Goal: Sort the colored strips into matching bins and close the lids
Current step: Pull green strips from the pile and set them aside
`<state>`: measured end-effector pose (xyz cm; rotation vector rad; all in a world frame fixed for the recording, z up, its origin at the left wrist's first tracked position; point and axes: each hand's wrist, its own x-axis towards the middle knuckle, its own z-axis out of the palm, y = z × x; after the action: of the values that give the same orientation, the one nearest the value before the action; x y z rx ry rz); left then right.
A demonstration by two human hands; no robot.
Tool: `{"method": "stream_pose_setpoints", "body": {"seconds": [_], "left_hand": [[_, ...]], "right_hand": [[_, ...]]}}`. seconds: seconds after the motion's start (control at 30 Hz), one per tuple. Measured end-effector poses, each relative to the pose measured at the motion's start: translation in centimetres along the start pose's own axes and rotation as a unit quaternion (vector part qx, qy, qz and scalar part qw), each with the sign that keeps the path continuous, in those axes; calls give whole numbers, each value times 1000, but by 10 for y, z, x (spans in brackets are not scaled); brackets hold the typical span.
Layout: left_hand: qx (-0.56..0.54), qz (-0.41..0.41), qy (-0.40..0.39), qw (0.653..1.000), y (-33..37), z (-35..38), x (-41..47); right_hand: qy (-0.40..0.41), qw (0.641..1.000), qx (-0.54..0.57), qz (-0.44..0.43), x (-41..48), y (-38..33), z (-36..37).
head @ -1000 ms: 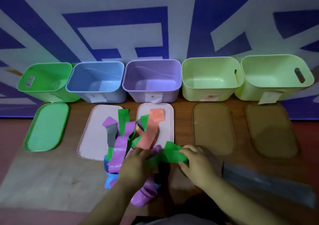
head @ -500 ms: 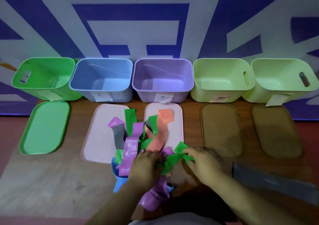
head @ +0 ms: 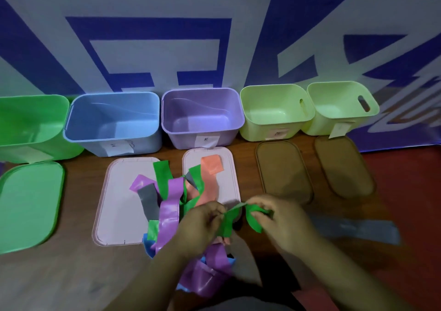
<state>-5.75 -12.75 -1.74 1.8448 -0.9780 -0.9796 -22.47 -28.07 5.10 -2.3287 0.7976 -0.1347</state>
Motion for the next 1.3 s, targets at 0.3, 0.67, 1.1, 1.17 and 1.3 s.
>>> {"method": "stream_pose_setpoints", "body": {"seconds": [0.3, 0.67, 1.1, 1.17, 1.3], "left_hand": [[-7, -34, 84, 996, 18, -39, -21], [-35, -148, 278, 949, 16, -71, -113], [19, -253, 374, 892, -49, -134, -198], [26, -265, 357, 895, -70, -154, -209], [55, -287, 309, 905, -109, -206, -241]], "right_hand": [[-71, 986, 143, 46, -6, 14, 5], [-276, 949, 104, -111, 31, -24, 25], [-292, 940, 48, -170, 61, -123, 106], [-287, 945, 57, -149, 62, -141, 131], [-285, 950, 48, -117, 62, -183, 190]]}}
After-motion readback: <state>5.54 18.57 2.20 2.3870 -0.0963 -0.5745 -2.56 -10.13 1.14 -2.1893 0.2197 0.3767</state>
